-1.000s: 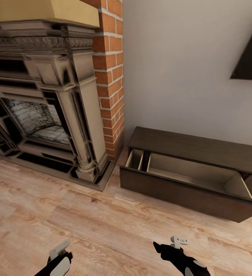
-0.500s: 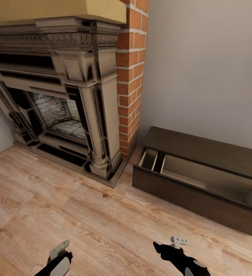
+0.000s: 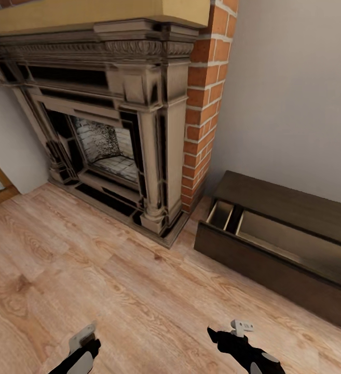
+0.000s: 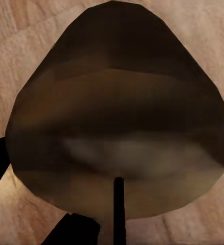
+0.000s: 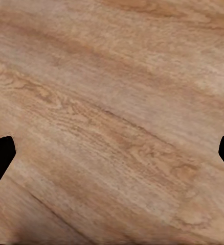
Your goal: Place each of the two pumpkins and all three candles from the living room inside a cabinet in the living room (use any cabinet), then make sure every cabinet is closed, and position the cauldron so it is next to a table in the living room.
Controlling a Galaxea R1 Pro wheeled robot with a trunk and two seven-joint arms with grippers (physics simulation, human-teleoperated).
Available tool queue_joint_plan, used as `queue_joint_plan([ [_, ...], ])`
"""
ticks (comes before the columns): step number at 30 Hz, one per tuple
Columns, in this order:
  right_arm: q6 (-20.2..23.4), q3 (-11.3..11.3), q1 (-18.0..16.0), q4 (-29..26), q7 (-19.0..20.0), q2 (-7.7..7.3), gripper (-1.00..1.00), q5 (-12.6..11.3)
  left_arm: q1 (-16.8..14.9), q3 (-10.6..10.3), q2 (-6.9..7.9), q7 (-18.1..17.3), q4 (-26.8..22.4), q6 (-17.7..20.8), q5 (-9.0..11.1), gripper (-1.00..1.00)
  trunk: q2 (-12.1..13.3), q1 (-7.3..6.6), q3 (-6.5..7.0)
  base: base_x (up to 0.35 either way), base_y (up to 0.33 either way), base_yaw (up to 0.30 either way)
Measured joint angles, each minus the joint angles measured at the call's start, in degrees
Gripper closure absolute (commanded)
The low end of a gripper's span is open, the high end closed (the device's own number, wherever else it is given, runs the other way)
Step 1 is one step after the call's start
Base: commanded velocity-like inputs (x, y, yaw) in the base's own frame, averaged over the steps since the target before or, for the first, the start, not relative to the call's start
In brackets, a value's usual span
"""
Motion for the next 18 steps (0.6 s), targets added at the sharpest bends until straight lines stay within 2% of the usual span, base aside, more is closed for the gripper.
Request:
queue_joint_plan([
  [5, -0.01, 0.00, 0.00, 0.00, 0.24, -0.02, -1.00, 0.00, 0.00, 0.01, 0.00, -0.02, 0.01, 0.00, -0.02, 1.00, 0.00, 0.01, -0.14, -0.282, 0.031, 0.091],
  [11, -0.11, 0.01, 0.00, -0.06, 0.46, -0.02, -1.00, 0.00, 0.00, 0.00, 0.01, -0.01, 0.01, 0.00, 0.09, 1.00, 0.00, 0.01, -0.15, -0.296, 0.122, 0.047],
  [18, -0.11, 0.01, 0.00, -0.08, 0.29, -0.02, -1.00, 0.04, 0.00, 0.00, 0.02, -0.01, 0.01, 0.00, 0.05, 1.00, 0.00, 0.00, -0.16, -0.242, 0.179, 0.250],
])
